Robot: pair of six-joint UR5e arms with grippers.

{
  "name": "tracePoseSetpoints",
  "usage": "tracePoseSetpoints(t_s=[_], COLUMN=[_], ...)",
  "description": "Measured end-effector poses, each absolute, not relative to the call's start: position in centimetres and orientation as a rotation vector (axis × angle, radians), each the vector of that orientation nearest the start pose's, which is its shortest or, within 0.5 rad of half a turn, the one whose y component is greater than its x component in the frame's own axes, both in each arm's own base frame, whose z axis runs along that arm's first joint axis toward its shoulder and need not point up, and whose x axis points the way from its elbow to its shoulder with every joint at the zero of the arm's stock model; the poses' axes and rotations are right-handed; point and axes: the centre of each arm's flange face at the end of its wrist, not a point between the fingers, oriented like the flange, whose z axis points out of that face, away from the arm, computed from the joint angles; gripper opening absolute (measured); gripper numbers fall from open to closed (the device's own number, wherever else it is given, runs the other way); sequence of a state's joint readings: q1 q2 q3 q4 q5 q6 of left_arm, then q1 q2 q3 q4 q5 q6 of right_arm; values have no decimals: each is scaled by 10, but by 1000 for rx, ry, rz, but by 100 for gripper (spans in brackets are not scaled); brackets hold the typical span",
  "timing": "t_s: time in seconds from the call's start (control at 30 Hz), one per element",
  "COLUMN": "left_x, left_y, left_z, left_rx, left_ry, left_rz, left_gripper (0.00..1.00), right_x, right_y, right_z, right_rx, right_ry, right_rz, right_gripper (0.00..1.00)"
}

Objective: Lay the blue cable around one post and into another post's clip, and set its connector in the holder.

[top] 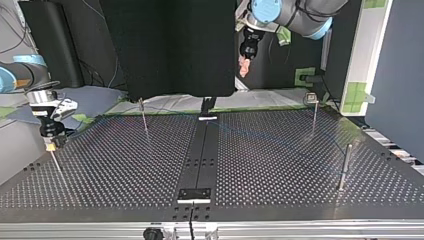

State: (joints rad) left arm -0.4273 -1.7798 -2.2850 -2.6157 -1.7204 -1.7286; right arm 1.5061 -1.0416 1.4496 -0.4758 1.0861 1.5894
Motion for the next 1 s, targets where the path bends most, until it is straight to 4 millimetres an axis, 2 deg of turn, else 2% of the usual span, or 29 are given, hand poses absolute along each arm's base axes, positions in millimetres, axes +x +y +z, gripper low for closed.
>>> tracePoseSetpoints(t_s=[0.4, 1.0], left_x=[263, 280], left_y=[-244, -251], left_z=[110, 119], left_rx=[158, 102], left_ry=[1955, 1790], left_rz=[-224, -284], left_gripper=[100, 100], right_x=[136, 132], right_y=[-680, -681], right_z=[282, 282], right_rx=[1456, 1450], right_ry=[-941, -954], right_rz=[1547, 1548], right_gripper=[100, 100])
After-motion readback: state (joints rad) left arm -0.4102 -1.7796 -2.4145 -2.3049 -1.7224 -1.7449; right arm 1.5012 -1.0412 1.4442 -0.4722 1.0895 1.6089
